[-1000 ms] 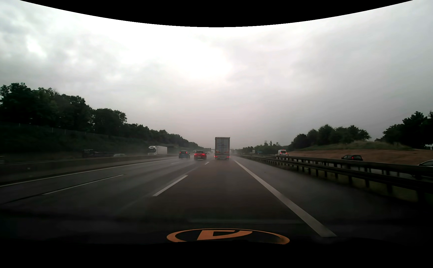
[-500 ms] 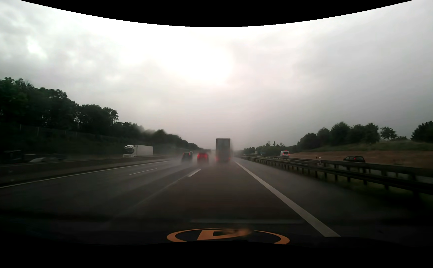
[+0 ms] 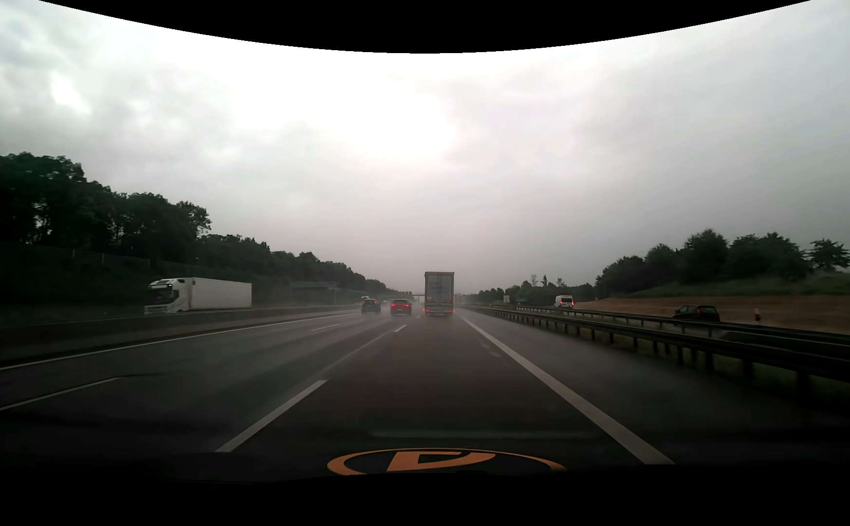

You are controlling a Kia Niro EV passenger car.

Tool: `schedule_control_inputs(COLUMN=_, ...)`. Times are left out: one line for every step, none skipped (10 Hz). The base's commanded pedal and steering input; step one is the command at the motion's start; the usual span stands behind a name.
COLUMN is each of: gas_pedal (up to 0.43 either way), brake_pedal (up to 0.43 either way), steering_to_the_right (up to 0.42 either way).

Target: Follow the waypoints while adhering to traffic rules and regulations

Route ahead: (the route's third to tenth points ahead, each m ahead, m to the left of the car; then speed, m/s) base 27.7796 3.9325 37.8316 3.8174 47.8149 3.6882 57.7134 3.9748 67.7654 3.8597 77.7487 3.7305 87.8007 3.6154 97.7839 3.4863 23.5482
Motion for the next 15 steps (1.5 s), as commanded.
schedule_control_inputs(gas_pedal=0.138, brake_pedal=0.000, steering_to_the_right=0.000)
schedule_control_inputs(gas_pedal=0.138, brake_pedal=0.000, steering_to_the_right=0.000)
schedule_control_inputs(gas_pedal=0.138, brake_pedal=0.000, steering_to_the_right=0.000)
schedule_control_inputs(gas_pedal=0.138, brake_pedal=0.000, steering_to_the_right=0.000)
schedule_control_inputs(gas_pedal=0.138, brake_pedal=0.000, steering_to_the_right=0.000)
schedule_control_inputs(gas_pedal=0.138, brake_pedal=0.000, steering_to_the_right=0.000)
schedule_control_inputs(gas_pedal=0.138, brake_pedal=0.000, steering_to_the_right=0.000)
schedule_control_inputs(gas_pedal=0.138, brake_pedal=0.000, steering_to_the_right=0.000)
schedule_control_inputs(gas_pedal=0.138, brake_pedal=0.000, steering_to_the_right=0.000)
schedule_control_inputs(gas_pedal=0.130, brake_pedal=0.000, steering_to_the_right=0.000)
schedule_control_inputs(gas_pedal=0.118, brake_pedal=0.000, steering_to_the_right=-0.001)
schedule_control_inputs(gas_pedal=0.118, brake_pedal=0.000, steering_to_the_right=-0.001)
schedule_control_inputs(gas_pedal=0.110, brake_pedal=0.000, steering_to_the_right=-0.001)
schedule_control_inputs(gas_pedal=0.098, brake_pedal=0.000, steering_to_the_right=-0.002)
schedule_control_inputs(gas_pedal=0.098, brake_pedal=0.000, steering_to_the_right=-0.003)
